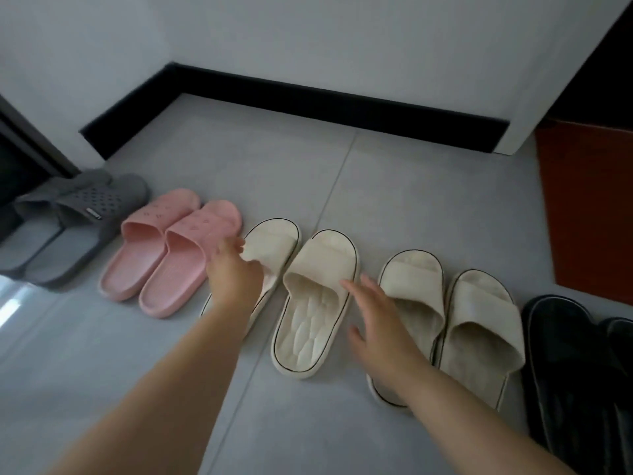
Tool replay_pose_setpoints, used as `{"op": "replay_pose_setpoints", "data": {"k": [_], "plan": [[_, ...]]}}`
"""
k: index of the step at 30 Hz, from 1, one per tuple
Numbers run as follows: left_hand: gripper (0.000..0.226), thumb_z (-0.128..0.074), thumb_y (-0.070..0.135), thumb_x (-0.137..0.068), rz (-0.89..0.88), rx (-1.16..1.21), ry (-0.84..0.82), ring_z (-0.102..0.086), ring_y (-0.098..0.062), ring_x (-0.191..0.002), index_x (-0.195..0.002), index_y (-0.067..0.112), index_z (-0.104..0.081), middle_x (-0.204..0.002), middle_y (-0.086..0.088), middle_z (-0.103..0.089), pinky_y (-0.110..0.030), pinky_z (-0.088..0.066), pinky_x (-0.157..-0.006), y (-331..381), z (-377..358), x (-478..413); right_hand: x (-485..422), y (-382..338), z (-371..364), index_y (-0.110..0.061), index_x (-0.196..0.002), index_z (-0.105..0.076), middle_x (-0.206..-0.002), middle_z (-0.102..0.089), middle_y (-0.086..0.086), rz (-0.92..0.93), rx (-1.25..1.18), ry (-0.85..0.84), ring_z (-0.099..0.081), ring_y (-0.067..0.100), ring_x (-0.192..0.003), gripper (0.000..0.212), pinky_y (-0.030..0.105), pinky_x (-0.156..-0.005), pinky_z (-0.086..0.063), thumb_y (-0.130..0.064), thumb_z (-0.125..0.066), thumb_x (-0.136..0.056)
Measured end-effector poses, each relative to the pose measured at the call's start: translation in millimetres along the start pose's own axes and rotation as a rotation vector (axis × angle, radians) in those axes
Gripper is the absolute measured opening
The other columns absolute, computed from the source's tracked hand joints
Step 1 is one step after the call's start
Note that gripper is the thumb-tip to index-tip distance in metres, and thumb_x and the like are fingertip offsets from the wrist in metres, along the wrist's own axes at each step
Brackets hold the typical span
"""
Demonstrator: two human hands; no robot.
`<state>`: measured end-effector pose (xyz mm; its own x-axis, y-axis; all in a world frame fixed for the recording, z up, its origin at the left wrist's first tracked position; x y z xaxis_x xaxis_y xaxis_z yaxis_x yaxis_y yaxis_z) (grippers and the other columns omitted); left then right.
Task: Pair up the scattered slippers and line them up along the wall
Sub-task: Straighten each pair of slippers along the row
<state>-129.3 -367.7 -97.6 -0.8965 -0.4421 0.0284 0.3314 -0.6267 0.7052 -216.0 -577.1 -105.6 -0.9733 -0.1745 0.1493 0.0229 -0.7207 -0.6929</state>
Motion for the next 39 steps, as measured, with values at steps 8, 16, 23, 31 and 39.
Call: {"op": "replay_pose_setpoints", "data": {"k": [8, 16, 23, 31, 39], "plan": [[0.054, -0.066, 0.015, -0.077, -0.185, -0.062, -0.273, -0.034, -0.028, -0.133, -0.128, 0.013, -0.052, -0.141, -0.011, -0.045, -0.033, -0.03, -0.108, -28.4, -33.2, 1.7, -49.0, 10.8, -19.8, -0.017, -0.148, 0.0, -0.15, -0.033, 0.005, -0.323, -0.123, 0.023, -0.042, 0.026, -0.13, 0.07, 0.031, -0.104, -0.033, -0.014, -0.044, -0.094], [0.048, -0.067, 0.015, -0.078, -0.182, 0.014, -0.307, -0.047, -0.028, -0.124, -0.124, 0.014, -0.056, -0.136, -0.01, -0.049, -0.037, -0.035, -0.107, -16.9, -34.8, -1.1, -43.6, 19.2, -30.1, -0.021, -0.148, -0.007, -0.152, -0.031, 0.002, -0.319, -0.141, -0.001, -0.039, 0.022, -0.134, 0.063, 0.03, -0.11, -0.03, -0.013, -0.041, -0.095], [0.062, -0.063, 0.007, -0.079, -0.013, 0.306, -0.182, -0.047, -0.024, -0.125, -0.136, 0.016, -0.039, -0.141, -0.008, -0.044, -0.031, -0.037, -0.104, -16.5, -45.2, 26.5, -43.1, 17.9, -30.4, -0.022, -0.148, -0.003, -0.154, -0.025, 0.0, -0.358, -0.092, -0.103, -0.032, 0.019, -0.138, 0.069, 0.027, -0.11, -0.024, -0.013, -0.045, -0.094], [0.082, -0.057, -0.004, -0.08, -0.012, 0.346, -0.15, -0.032, -0.026, -0.137, -0.145, 0.021, -0.014, -0.155, -0.005, -0.009, -0.04, -0.033, -0.11, 5.1, -63.1, 64.6, 7.5, 3.2, -16.3, -0.027, -0.147, -0.009, -0.153, -0.023, 0.0, -0.346, -0.337, -0.146, -0.033, 0.019, -0.136, 0.075, 0.041, -0.11, -0.034, -0.007, -0.048, -0.087], [0.08, -0.055, 0.006, -0.084, 0.198, -0.045, -0.355, -0.04, -0.029, -0.129, -0.146, 0.019, -0.007, -0.144, -0.004, -0.029, -0.033, -0.036, -0.102, 48.7, -18.2, 75.1, 37.3, 34.2, 18.4, -0.019, -0.141, -0.028, -0.144, -0.04, 0.005, -0.441, -0.625, -0.014, -0.049, 0.016, -0.106, 0.059, 0.015, -0.075, -0.038, -0.002, -0.047, -0.087]]}}
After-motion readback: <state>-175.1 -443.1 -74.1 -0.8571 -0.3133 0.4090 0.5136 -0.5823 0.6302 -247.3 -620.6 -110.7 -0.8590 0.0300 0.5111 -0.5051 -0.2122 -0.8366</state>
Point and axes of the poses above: each hand's wrist, its own x-axis away from the middle knuckle, its own z-axis out of the back of the hand, y = z × x, the point moved 5 cm from there along -x, towards the middle knuckle
